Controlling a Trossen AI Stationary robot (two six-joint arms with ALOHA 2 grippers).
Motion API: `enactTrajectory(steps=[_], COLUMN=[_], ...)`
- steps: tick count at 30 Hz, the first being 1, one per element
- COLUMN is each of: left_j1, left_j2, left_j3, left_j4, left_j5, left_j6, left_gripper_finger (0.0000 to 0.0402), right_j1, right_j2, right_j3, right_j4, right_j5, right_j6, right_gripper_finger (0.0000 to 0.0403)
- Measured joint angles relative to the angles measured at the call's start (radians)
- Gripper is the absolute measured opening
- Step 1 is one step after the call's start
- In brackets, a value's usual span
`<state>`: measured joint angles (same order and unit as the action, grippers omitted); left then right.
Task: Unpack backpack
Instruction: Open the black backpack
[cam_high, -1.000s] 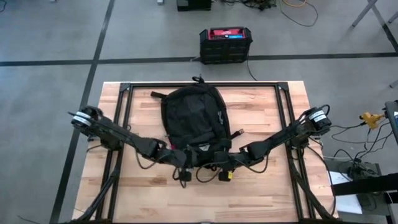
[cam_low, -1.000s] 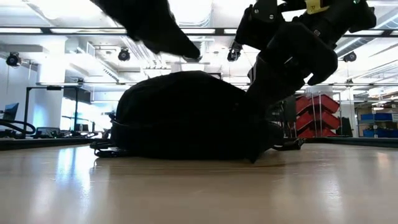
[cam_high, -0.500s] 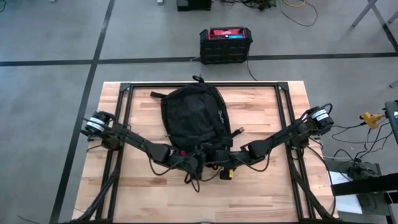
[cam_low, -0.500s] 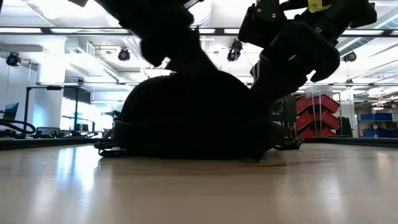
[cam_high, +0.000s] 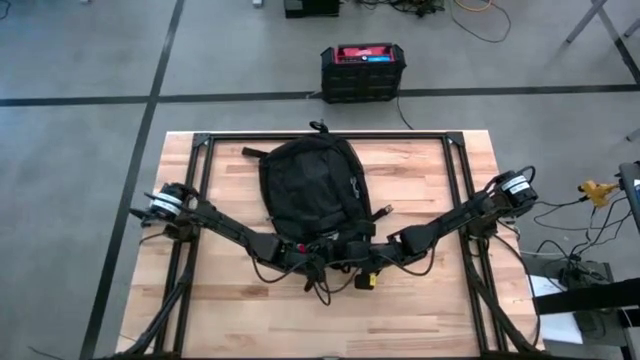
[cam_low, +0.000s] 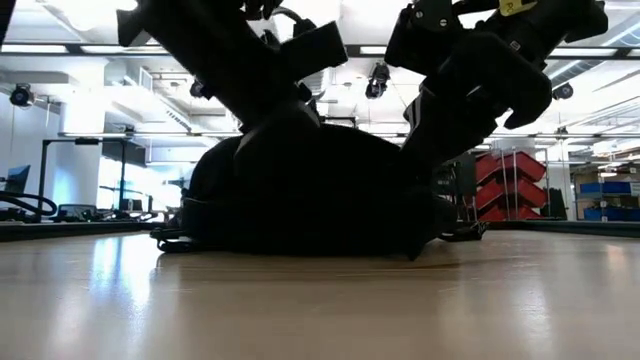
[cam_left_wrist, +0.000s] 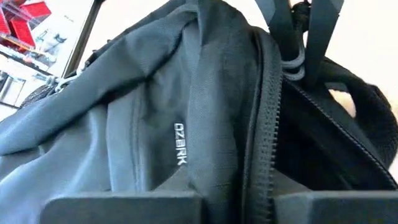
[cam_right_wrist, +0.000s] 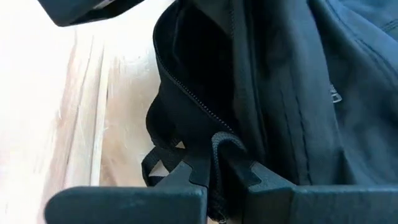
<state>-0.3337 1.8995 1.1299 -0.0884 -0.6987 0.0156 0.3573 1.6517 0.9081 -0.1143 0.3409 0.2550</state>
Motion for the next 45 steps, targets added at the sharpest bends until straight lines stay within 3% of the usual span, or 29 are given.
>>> enactTrajectory(steps=[3, 9, 14, 19, 25, 37, 40, 45], left_j1=[-0.018, -0.079, -0.135, -0.204, -0.291, -0.32, -0.319, -0.328], left_j2=[-0.02, -0.073, -0.102, -0.147, -0.236, -0.471, -0.503, -0.539], left_j3=[0.017, 0.027, 0.027, 0.027, 0.026, -0.002, -0.033, -0.126], left_j4=[-0.032, -0.114, -0.147, -0.153, -0.155, -0.135, -0.005, 0.378], left_j5=[-0.009, -0.075, -0.125, -0.178, -0.31, -0.324, -0.268, -0.075], left_j6=[-0.028, -0.053, -0.055, -0.053, 0.015, 0.108, 0.197, 0.378], left_gripper_finger=[0.0005, 0.0001, 0.0, 0.0, 0.0, 0.0, 0.0, 0.0], right_j1=[0.0, 0.009, 0.002, -0.033, -0.085, -0.313, -0.36, -0.401], right_j2=[-0.047, -0.198, -0.32, -0.385, -0.369, -0.219, -0.193, -0.152], right_j3=[0.0, 0.001, -0.001, -0.008, -0.031, -0.105, -0.126, -0.142], right_j4=[-0.112, -0.394, -0.505, -0.507, -0.469, -0.303, -0.218, -0.207], right_j5=[0.014, 0.157, 0.29, 0.334, 0.339, 0.331, 0.323, 0.374], right_j6=[0.033, 0.126, 0.136, 0.093, 0.069, -0.137, -0.214, -0.335], right_gripper_finger=[0.0, 0.0, 0.0, 0.0, 0.0, 0.0, 0.0, 0.0002])
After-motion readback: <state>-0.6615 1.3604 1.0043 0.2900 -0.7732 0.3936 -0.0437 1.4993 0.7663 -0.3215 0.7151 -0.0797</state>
